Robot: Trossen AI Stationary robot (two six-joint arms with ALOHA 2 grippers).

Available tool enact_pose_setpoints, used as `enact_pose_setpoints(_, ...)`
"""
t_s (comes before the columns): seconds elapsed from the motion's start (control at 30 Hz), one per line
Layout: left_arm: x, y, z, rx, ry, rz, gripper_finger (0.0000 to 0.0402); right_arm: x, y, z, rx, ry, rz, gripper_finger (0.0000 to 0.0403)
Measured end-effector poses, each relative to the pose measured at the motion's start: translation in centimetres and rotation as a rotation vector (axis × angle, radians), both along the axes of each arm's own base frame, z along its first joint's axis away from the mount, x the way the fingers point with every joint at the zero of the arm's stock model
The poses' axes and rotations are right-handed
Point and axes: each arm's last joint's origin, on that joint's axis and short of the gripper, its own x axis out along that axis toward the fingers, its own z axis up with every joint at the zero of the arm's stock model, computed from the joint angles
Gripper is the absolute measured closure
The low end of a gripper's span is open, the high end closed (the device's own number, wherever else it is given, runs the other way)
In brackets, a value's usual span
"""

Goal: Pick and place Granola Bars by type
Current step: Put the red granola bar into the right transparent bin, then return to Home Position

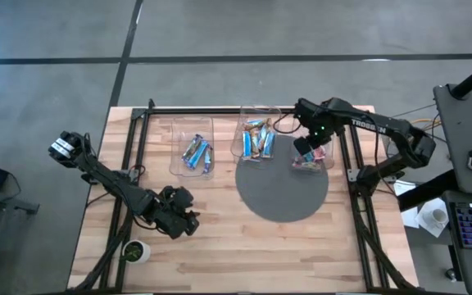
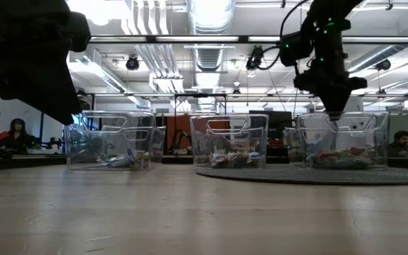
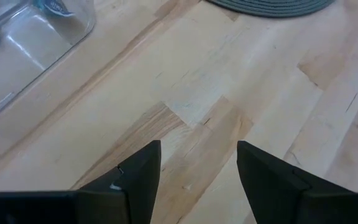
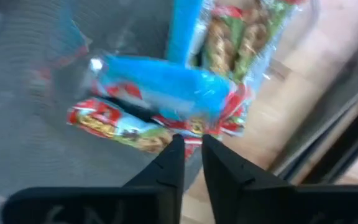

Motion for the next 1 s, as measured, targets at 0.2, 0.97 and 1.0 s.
enact_pose_setpoints(0.2, 0.0, 0.0, 0.0, -0.009, -0.003, 0.013, 0.0209, -0.9, 0.0, -1.4, -0.018, 0.083, -0.054, 0.0295)
enact_pose_setpoints(0.97, 3.2, 4.0, 1.4, 0.044, -0.256, 0.063, 0.0209, 1.8, 8.3, 13.0, -0.628, -0.729, 0.230, 0.0216)
enact_pose_setpoints(1.0, 3.6, 4.7, 1.4, 0.012, -0.272, 0.004, 0.0209, 1.7, 8.5, 12.6, -0.587, -0.749, 0.252, 0.0216)
